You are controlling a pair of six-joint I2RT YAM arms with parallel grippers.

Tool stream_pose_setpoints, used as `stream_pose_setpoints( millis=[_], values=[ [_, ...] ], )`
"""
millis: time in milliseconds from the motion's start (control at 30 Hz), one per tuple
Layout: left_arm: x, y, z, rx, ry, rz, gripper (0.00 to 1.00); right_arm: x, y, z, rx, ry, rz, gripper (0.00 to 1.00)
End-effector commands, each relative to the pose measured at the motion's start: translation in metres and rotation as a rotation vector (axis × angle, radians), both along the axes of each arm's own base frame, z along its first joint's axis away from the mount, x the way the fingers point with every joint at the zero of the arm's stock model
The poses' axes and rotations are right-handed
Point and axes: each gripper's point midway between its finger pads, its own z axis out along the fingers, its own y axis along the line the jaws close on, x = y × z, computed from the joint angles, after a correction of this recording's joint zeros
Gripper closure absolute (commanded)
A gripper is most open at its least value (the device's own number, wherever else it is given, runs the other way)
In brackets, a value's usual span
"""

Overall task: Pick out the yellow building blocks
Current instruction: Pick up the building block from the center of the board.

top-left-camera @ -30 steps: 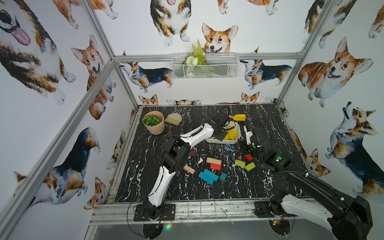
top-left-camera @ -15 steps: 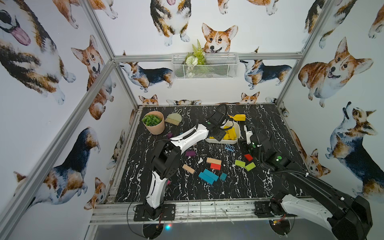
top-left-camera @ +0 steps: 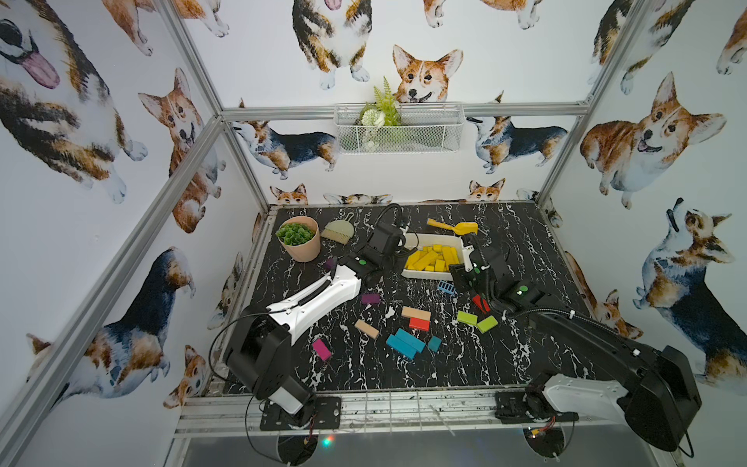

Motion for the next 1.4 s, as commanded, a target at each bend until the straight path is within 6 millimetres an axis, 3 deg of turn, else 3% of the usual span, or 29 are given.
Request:
stream_pose_setpoints(
  millis=[0, 133, 267, 433, 800, 1000, 1367],
  values=[
    [0.010, 0.026, -0.011, -0.145, 0.092, 0.146, 0.50, 0.004, 0.014, 0.008, 0.052, -0.006, 0.020, 0.46],
    [0.021, 0.045, -0.045, -0.196, 0.206, 0.222, 0.50, 0.002, 0.015, 0.004, 0.056, 0.004, 0.018, 0.46],
    [0.036, 0.048, -0.082, -0.154, 0.328, 0.235, 0.50, -0.002, 0.012, 0.002, 0.044, 0.011, 0.012, 0.45],
    [0.050, 0.057, -0.112, -0.110, 0.397, 0.227, 0.52, -0.008, 0.000, 0.003, 0.023, -0.006, -0.007, 0.45],
    [0.063, 0.076, -0.140, -0.027, 0.458, 0.228, 0.52, -0.012, -0.006, 0.002, 0.016, -0.020, -0.013, 0.44],
    [0.056, 0.085, -0.164, -0.017, 0.503, 0.253, 0.53, -0.013, -0.008, 0.001, 0.007, -0.026, -0.010, 0.44],
    [0.047, 0.088, -0.178, -0.006, 0.535, 0.259, 0.56, -0.013, -0.008, -0.001, 0.008, -0.025, -0.009, 0.44]
  ],
)
